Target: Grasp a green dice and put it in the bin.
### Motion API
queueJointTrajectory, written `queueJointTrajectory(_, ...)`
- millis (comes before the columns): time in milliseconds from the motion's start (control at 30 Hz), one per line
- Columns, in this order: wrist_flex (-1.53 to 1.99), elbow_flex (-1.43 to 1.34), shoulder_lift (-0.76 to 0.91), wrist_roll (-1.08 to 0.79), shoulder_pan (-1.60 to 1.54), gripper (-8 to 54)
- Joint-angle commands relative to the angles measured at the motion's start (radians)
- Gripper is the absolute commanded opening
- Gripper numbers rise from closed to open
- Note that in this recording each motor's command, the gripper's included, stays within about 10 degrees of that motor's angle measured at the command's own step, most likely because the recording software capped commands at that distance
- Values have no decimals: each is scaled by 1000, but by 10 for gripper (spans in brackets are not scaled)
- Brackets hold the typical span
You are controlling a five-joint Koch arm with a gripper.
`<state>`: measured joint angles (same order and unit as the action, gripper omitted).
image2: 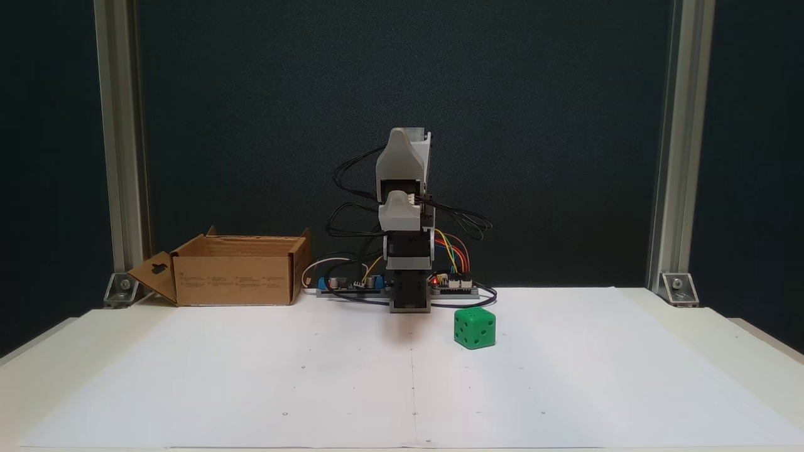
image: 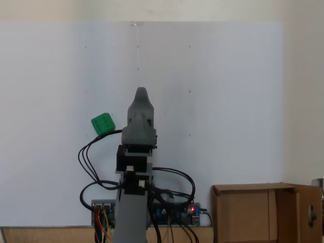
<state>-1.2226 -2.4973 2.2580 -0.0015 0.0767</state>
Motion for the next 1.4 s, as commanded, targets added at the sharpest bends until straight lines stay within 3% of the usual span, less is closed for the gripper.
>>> queueJointTrajectory(0, -87, 14, 107, 57, 0, 431)
queueJointTrajectory(1367, -58, 14, 110, 54, -2, 417)
